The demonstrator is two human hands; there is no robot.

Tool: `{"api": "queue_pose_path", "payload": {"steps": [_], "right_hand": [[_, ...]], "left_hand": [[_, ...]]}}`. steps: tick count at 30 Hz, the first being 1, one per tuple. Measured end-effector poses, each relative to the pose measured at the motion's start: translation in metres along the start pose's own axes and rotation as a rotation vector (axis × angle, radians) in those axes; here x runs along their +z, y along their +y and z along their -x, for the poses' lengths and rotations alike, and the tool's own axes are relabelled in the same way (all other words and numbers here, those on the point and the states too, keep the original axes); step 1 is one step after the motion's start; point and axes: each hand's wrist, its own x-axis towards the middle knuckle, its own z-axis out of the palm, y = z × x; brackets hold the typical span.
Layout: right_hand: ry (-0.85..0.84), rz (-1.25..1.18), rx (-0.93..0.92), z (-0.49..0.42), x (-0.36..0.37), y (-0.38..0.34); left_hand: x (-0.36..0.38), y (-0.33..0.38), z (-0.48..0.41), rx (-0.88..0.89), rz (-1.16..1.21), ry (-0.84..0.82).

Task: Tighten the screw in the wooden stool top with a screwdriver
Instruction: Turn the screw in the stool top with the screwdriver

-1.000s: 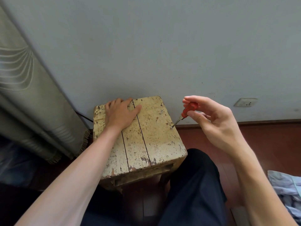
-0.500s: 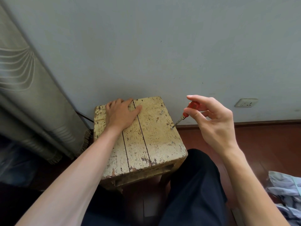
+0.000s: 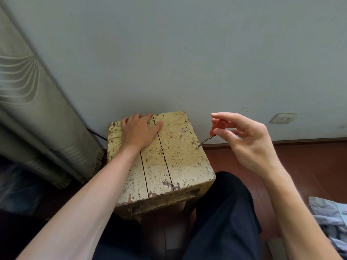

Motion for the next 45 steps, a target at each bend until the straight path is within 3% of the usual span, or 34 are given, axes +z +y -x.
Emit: {"api": "queue_pose_path", "payload": {"steps": [10,19,36,45], "right_hand": [[0.183,0.121,-0.020,-0.002,0.014,0.002],[-0.010,0.078,-0.013,0.003,0.000,0.007],[0.256,0.114,-0.013,0.001,0.021,0.006],[0.015,0.070,-0.023,0.007,0.002,0.010]], "left_hand": [[0.001,0.000,0.001,0.001,0.007,0.004],[0.001,-0.001,-0.001,0.002,0.012,0.003],[0.000,0.001,0.001,0.007,0.002,-0.002],[-0.001,0.001,0.001,0.002,0.015,0.000]]}}
